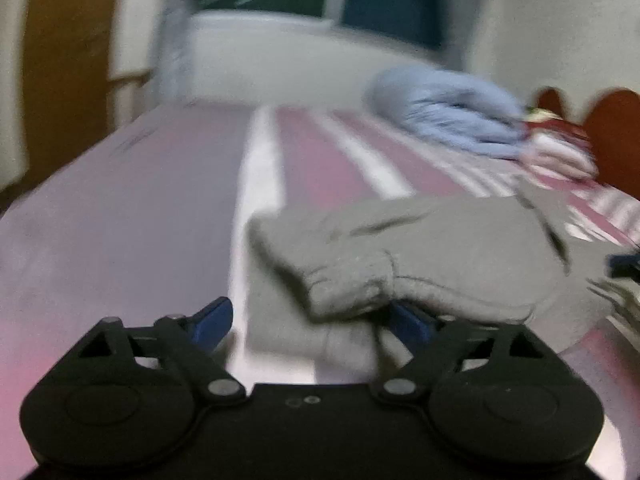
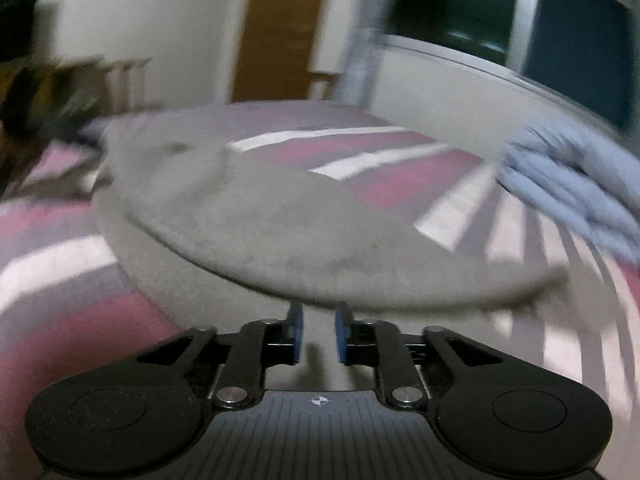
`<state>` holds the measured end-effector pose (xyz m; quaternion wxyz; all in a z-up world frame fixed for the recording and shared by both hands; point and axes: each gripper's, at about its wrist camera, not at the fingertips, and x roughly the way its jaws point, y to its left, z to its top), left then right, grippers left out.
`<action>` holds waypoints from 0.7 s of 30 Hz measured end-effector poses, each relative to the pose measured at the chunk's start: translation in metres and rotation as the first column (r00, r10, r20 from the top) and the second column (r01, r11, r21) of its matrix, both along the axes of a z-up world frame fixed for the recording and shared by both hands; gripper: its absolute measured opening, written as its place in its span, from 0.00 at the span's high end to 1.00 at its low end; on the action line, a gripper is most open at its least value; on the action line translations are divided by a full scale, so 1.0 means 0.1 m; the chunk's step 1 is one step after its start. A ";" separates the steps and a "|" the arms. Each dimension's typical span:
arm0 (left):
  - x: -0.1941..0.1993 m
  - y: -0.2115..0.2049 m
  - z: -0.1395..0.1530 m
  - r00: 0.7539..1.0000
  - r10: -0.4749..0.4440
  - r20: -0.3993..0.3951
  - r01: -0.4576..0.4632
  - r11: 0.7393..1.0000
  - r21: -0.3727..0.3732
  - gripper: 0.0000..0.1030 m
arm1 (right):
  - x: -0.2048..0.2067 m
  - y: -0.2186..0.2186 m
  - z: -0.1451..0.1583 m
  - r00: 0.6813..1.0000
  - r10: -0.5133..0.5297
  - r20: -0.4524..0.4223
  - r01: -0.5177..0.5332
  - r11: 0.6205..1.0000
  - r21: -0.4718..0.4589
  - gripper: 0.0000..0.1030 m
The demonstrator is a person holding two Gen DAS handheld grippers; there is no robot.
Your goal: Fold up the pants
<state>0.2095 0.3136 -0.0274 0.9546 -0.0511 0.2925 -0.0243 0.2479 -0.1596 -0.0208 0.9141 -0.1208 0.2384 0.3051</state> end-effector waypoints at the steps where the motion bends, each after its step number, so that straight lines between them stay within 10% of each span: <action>1: -0.08 -0.02 0.00 0.998 0.065 -0.009 -0.065 0.997 -0.031 0.34 | -0.07 -0.05 -0.01 0.998 -0.063 0.007 0.063 0.997 0.036 0.38; 3: -0.29 -0.06 0.02 0.988 0.150 0.022 -0.144 0.975 -0.169 0.34 | -0.16 -0.12 0.00 0.987 -0.161 0.010 0.158 0.979 0.130 0.24; 7: -0.38 -0.17 0.01 0.970 0.242 0.025 -0.216 0.905 -0.365 0.43 | -0.09 -0.11 0.02 0.952 -0.289 -0.100 0.306 0.907 0.291 0.33; 21: -0.07 -0.20 -0.26 0.918 0.387 -0.089 -0.366 0.739 -0.566 0.50 | 0.47 -0.07 -0.28 0.799 -0.349 -0.489 0.580 0.660 0.477 0.38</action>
